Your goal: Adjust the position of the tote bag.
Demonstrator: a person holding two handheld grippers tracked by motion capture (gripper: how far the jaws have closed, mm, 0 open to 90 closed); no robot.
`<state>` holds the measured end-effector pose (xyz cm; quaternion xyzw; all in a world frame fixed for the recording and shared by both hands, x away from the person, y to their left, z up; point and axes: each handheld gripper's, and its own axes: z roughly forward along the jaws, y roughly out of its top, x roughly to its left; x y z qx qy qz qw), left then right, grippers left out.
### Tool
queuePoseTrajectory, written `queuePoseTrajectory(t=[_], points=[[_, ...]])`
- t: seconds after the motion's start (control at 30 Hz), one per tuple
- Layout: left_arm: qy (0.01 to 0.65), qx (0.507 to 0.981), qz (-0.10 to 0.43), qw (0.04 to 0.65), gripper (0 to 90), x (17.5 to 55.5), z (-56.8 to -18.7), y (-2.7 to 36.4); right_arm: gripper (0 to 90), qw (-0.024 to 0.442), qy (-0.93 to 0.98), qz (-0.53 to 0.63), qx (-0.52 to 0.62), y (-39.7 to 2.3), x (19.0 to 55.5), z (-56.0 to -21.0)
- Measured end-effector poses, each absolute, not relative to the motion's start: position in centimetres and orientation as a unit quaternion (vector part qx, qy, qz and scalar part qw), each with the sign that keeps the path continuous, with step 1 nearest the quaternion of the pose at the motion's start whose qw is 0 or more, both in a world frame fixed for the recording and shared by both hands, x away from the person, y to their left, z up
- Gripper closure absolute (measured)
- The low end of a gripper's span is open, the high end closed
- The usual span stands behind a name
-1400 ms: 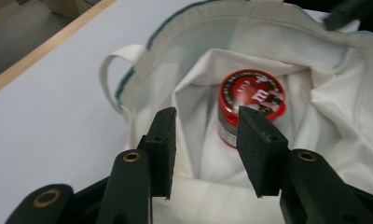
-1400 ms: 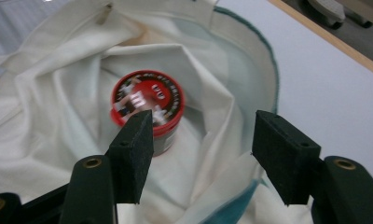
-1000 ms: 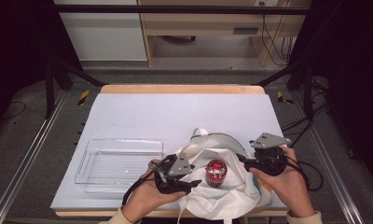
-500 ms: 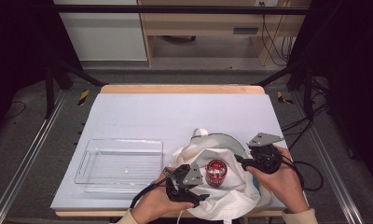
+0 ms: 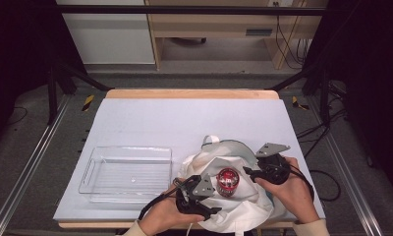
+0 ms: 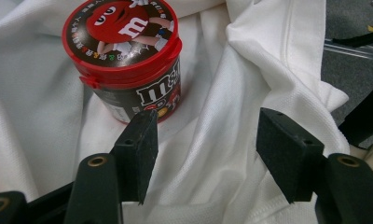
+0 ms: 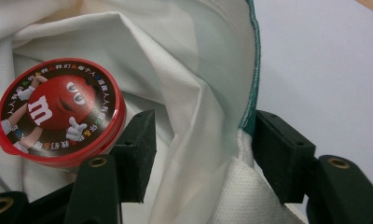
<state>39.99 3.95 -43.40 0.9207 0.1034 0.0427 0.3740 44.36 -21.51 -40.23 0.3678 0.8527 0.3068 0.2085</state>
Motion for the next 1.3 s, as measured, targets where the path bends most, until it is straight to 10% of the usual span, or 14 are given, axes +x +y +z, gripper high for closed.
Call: queuePoseTrajectory(t=[0.47,0.93,1.3], points=[[0.105,0.93,0.043,0.349,64.2,39.7,-44.8,2.6,45.8,0.198,0.854,0.301,0.375,-21.3,44.9,-41.5],[0.104,0.929,0.057,0.351,78.8,39.4,-44.5,2.9,81.4,0.194,0.865,0.27,0.375,-20.0,46.1,-42.7],[0.096,0.928,0.045,0.357,86.8,39.1,-44.8,3.2,83.6,0.202,0.849,0.288,0.394,-21.7,47.2,-41.8]])
